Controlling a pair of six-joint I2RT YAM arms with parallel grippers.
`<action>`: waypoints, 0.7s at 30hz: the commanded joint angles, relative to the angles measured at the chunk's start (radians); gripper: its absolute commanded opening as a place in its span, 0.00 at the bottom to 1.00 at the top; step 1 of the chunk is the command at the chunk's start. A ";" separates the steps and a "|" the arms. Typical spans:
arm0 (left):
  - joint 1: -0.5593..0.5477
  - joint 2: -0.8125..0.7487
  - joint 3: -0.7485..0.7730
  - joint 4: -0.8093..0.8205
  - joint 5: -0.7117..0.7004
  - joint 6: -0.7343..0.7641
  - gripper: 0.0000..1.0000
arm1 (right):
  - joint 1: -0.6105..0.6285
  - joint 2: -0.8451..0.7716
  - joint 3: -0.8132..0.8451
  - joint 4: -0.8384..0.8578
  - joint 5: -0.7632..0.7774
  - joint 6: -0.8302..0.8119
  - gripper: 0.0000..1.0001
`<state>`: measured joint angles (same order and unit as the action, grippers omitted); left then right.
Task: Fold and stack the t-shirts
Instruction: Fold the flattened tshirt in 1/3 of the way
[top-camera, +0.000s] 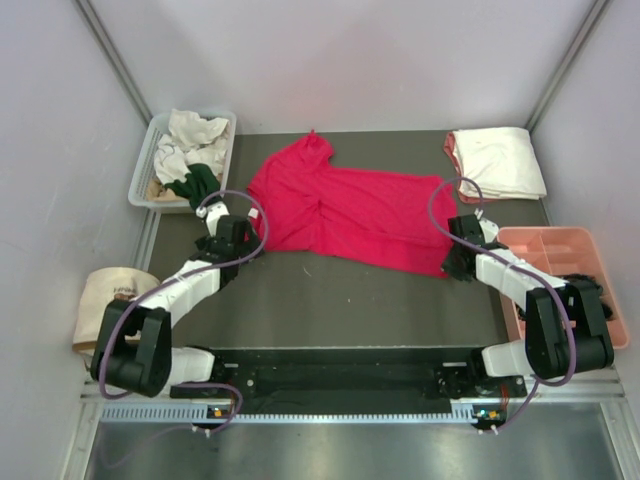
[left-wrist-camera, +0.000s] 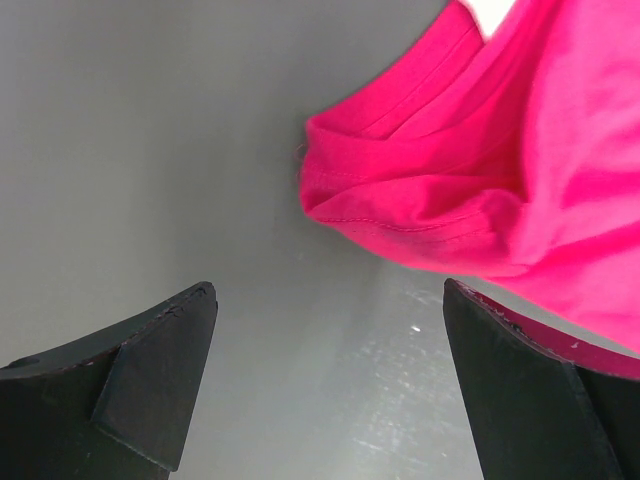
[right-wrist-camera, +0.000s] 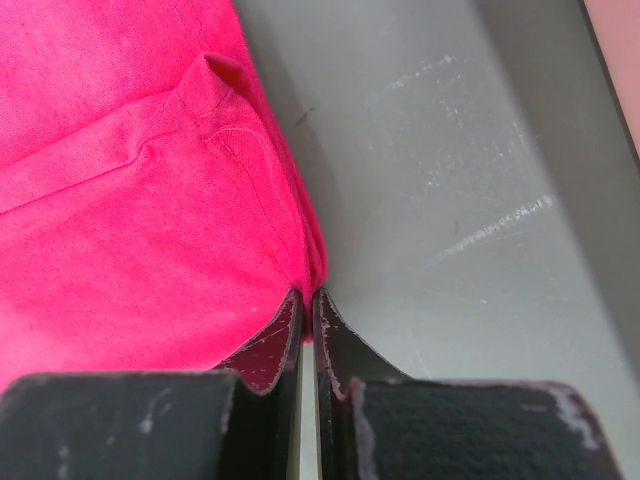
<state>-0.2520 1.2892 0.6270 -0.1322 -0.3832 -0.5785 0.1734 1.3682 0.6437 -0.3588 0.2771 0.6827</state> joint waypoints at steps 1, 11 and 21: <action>0.007 0.050 0.023 0.078 -0.026 -0.021 0.99 | -0.009 0.011 0.001 0.006 -0.029 0.003 0.00; 0.017 0.168 0.062 0.153 -0.051 -0.023 0.97 | -0.009 0.005 -0.004 0.008 -0.033 -0.002 0.00; 0.028 0.223 0.102 0.184 -0.042 -0.012 0.94 | -0.011 0.003 -0.004 0.011 -0.038 -0.006 0.00</action>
<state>-0.2321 1.4929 0.6842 -0.0116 -0.4126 -0.5930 0.1734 1.3670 0.6437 -0.3588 0.2749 0.6804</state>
